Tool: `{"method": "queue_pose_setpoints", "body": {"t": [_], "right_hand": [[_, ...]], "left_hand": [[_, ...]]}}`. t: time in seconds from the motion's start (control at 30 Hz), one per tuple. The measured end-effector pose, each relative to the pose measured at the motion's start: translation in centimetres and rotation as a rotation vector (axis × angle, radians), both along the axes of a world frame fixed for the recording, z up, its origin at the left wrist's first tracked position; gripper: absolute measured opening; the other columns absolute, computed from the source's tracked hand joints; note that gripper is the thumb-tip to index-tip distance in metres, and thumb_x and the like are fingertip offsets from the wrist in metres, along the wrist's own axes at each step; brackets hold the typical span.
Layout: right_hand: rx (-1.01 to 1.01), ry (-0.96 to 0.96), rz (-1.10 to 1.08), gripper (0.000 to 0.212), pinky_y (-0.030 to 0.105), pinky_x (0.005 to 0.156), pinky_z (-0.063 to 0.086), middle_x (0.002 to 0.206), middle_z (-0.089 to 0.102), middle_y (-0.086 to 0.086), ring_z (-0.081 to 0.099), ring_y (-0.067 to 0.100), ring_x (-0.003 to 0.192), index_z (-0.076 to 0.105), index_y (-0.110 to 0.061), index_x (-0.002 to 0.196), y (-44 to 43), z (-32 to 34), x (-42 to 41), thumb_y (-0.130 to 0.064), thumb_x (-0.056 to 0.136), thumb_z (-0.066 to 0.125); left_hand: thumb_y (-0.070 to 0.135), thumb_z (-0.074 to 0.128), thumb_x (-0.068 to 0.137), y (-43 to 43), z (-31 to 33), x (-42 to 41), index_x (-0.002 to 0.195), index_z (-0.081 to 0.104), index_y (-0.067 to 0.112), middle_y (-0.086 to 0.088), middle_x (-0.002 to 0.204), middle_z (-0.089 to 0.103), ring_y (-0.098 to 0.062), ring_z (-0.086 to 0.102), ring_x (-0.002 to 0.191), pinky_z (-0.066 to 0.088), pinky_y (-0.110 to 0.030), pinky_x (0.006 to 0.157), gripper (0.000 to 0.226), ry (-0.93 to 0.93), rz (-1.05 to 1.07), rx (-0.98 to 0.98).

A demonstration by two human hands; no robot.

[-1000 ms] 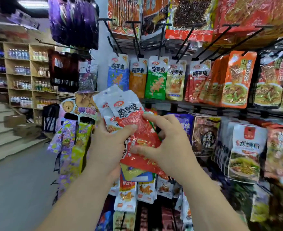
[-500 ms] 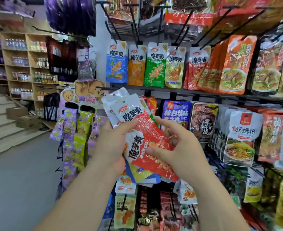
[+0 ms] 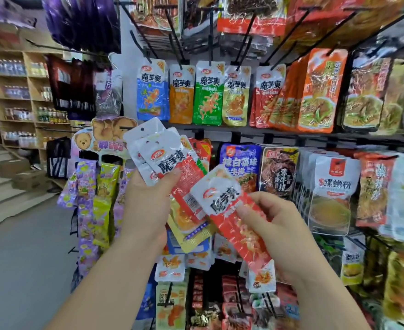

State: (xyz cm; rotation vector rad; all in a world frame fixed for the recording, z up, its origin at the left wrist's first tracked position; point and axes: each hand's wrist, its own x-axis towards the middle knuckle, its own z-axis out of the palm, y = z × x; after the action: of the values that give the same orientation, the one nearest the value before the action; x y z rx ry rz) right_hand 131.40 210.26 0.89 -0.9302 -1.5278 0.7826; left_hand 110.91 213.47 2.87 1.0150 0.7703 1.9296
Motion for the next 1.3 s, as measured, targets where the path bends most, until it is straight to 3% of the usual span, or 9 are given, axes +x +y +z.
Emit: {"method": "queue_pose_setpoints", "body": {"t": [0.17, 0.37, 0.47, 0.6, 0.7, 0.8, 0.97, 1.1, 1.3], "right_hand": [[0.041, 0.304, -0.046, 0.017, 0.045, 0.08, 0.061, 0.106, 0.076, 0.01, 0.073, 0.025, 0.09, 0.065, -0.023, 0.114, 0.7, 3.4, 1.9, -0.011, 0.102, 0.06], [0.189, 0.201, -0.255, 0.037, 0.051, 0.069, 0.057, 0.115, 0.072, 0.011, 0.065, 0.027, 0.083, 0.055, -0.028, 0.133, 3.6, 10.9, 5.1, -0.018, 0.098, 0.064], [0.238, 0.17, -0.36, 0.02, 0.043, 0.065, 0.042, 0.091, 0.063, 0.01, 0.051, 0.025, 0.073, 0.058, -0.02, 0.117, 5.4, 14.6, 6.3, -0.026, 0.099, 0.062], [0.299, 0.16, -0.445, 0.034, 0.039, 0.061, 0.034, 0.076, 0.051, 0.012, 0.046, 0.025, 0.067, 0.056, 0.007, 0.1, 7.6, 19.0, 6.4, -0.027, 0.102, 0.058], [0.316, 0.104, -0.535, 0.039, 0.033, 0.057, 0.034, 0.063, 0.051, 0.002, 0.049, 0.021, 0.059, 0.055, -0.012, 0.07, 9.0, 21.4, 6.2, -0.032, 0.104, 0.055], [0.317, 0.063, -0.629, 0.041, 0.032, 0.057, 0.031, 0.063, 0.047, 0.0, 0.043, 0.02, 0.057, 0.05, -0.016, 0.068, 10.0, 22.7, 6.0, -0.037, 0.103, 0.058], [0.287, 0.074, -0.632, 0.048, 0.036, 0.057, 0.027, 0.049, 0.034, -0.005, 0.034, 0.021, 0.053, 0.035, -0.02, 0.056, 11.3, 23.0, 6.2, -0.029, 0.096, 0.061], [0.277, 0.103, -0.555, 0.038, 0.037, 0.059, 0.03, 0.051, 0.04, -0.001, 0.039, 0.021, 0.056, 0.045, -0.018, 0.062, 11.9, 22.6, 6.2, -0.033, 0.092, 0.062], [0.357, 0.048, -0.646, 0.061, 0.032, 0.054, 0.022, 0.041, 0.027, -0.01, 0.028, 0.017, 0.046, 0.032, -0.019, 0.052, 12.1, 23.2, 6.3, -0.042, 0.099, 0.064]], "left_hand": [[0.008, 0.072, 0.096, 0.6, 2.3, 0.6, 0.112, 0.07, 0.025, 0.0, 0.109, 0.08, -0.025, 0.076, 0.101, 0.061, -0.051, 0.089, 0.024, 0.065, -0.018, 0.099], [0.006, 0.07, 0.096, 2.0, 7.5, 1.4, 0.121, 0.068, 0.026, 0.006, 0.109, 0.079, -0.015, 0.076, 0.098, 0.059, -0.038, 0.082, 0.032, 0.151, -0.013, 0.296], [0.004, 0.069, 0.097, 2.6, 9.9, 2.2, 0.094, 0.07, 0.043, 0.012, 0.101, 0.08, -0.012, 0.076, 0.096, 0.059, -0.038, 0.082, 0.039, 0.173, -0.051, 0.346], [0.004, 0.069, 0.097, 4.7, 11.9, 2.9, 0.101, 0.068, 0.032, 0.003, 0.103, 0.08, -0.026, 0.075, 0.102, 0.06, -0.055, 0.09, 0.029, 0.184, -0.084, 0.326], [0.003, 0.068, 0.097, 6.0, 12.4, 3.0, 0.105, 0.067, 0.029, 0.004, 0.1, 0.08, -0.02, 0.077, 0.093, 0.063, -0.038, 0.073, 0.027, 0.234, -0.106, 0.339], [0.003, 0.068, 0.096, 6.5, 12.5, 2.7, 0.109, 0.066, 0.026, 0.007, 0.098, 0.081, -0.015, 0.077, 0.088, 0.061, -0.026, 0.064, 0.027, 0.27, -0.116, 0.338], [0.003, 0.069, 0.095, 6.7, 12.0, 2.1, 0.109, 0.068, 0.028, 0.005, 0.104, 0.081, -0.015, 0.077, 0.093, 0.063, -0.027, 0.069, 0.029, 0.303, -0.108, 0.339], [0.003, 0.068, 0.096, 6.8, 11.9, 2.2, 0.113, 0.069, 0.024, 0.002, 0.108, 0.08, -0.018, 0.077, 0.097, 0.063, -0.032, 0.073, 0.027, 0.338, -0.123, 0.333], [0.004, 0.068, 0.096, 6.9, 11.9, 2.2, 0.117, 0.068, 0.021, 0.001, 0.109, 0.08, -0.019, 0.077, 0.097, 0.064, -0.033, 0.074, 0.027, 0.337, -0.12, 0.328]]}}
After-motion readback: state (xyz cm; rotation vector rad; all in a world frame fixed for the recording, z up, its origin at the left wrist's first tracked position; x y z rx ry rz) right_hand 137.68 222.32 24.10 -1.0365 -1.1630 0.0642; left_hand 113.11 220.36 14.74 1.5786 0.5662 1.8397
